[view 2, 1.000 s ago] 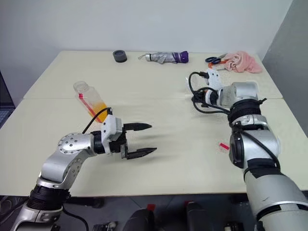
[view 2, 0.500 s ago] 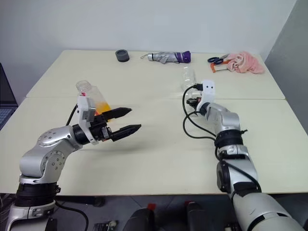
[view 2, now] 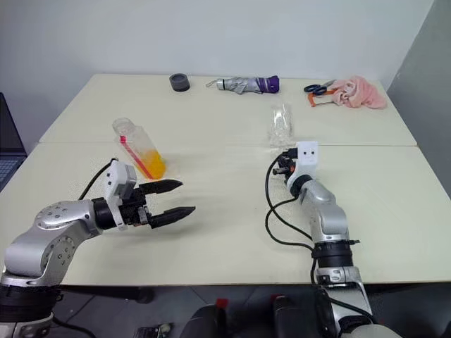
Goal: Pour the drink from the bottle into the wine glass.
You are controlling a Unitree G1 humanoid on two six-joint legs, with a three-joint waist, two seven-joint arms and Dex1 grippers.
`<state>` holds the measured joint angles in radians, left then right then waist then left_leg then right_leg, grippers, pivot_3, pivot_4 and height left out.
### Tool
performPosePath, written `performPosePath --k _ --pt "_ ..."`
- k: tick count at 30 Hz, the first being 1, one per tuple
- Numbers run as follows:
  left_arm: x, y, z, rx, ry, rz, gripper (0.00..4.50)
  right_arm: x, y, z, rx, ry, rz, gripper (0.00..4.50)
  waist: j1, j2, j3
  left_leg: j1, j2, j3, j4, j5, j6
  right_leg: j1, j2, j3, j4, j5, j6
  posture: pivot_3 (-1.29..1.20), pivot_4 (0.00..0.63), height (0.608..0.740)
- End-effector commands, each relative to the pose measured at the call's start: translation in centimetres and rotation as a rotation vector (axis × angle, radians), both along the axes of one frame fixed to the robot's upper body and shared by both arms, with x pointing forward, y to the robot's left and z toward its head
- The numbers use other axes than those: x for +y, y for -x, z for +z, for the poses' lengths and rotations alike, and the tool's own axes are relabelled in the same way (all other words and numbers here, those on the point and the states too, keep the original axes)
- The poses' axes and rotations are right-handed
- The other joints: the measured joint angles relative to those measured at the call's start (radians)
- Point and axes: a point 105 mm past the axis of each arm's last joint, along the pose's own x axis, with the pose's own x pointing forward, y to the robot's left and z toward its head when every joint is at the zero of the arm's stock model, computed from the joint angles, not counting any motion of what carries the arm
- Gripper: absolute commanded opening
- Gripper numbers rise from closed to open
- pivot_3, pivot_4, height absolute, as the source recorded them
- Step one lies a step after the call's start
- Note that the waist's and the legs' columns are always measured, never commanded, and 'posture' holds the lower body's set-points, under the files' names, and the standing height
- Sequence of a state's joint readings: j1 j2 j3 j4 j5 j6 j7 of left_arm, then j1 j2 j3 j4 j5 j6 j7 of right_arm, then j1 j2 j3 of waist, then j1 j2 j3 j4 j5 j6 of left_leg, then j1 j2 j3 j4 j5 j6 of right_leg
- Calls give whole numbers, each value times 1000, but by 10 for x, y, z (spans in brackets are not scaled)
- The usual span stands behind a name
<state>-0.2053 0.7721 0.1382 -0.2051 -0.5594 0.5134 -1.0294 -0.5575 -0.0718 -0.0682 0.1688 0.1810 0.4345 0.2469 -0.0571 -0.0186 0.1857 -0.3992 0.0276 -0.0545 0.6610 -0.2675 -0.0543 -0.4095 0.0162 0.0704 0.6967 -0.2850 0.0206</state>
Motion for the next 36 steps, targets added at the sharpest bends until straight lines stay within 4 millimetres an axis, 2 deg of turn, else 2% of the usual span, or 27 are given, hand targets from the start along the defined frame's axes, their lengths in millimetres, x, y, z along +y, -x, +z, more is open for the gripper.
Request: performPosePath --k 1,5,10,16,19,23,26,31,36 --pt "-2 3 10 -57 -45 -35 4500 0 10 -13 25 23 23 93 0 0 0 0 0 0 0 0 0 0 0 0 0 0 0 0 150 740" --pt "0 4 9 -51 -56 -40 4500 -1 25 -24 33 20 38 93 1 -1 0 0 0 -1 0 0 0 1 0 0 0 0 0 0 150 740" --pt "-1 5 9 -52 -54 -52 4500 -1 35 -32 38 1 58 93 0 -2 -1 2 0 0 0 0 0 2 0 0 0 0 0 0 150 740" --pt "0 3 12 -69 -47 -38 4500 6 42 -28 -27 24 108 93 0 -2 -1 4 0 0 0 0 0 3 2 0 0 0 0 0 150 740" --pt "4 -2 16 -100 -26 15 4500 14 45 -11 -138 31 142 93 0 -2 -1 4 0 0 0 0 0 3 2 0 0 -1 0 0 150 740" --pt "13 -11 27 -163 22 133 4500 28 42 22 -303 16 176 92 -3 -1 -1 3 0 1 0 0 0 2 2 1 0 0 0 0 150 740" --pt "17 -11 29 -182 33 175 4500 44 34 33 -361 7 216 92 -4 -1 -1 3 1 1 0 0 0 1 2 1 0 0 0 0 150 740" --pt "19 -9 32 -198 44 211 4500 74 19 37 -392 -17 291 92 -2 -1 -1 2 1 0 0 0 0 1 1 0 0 0 0 0 150 740" --pt "22 -11 34 -218 43 247 4500 106 10 24 -395 24 375 92 -1 -1 -1 2 1 0 0 0 0 1 0 0 0 0 0 0 150 740"
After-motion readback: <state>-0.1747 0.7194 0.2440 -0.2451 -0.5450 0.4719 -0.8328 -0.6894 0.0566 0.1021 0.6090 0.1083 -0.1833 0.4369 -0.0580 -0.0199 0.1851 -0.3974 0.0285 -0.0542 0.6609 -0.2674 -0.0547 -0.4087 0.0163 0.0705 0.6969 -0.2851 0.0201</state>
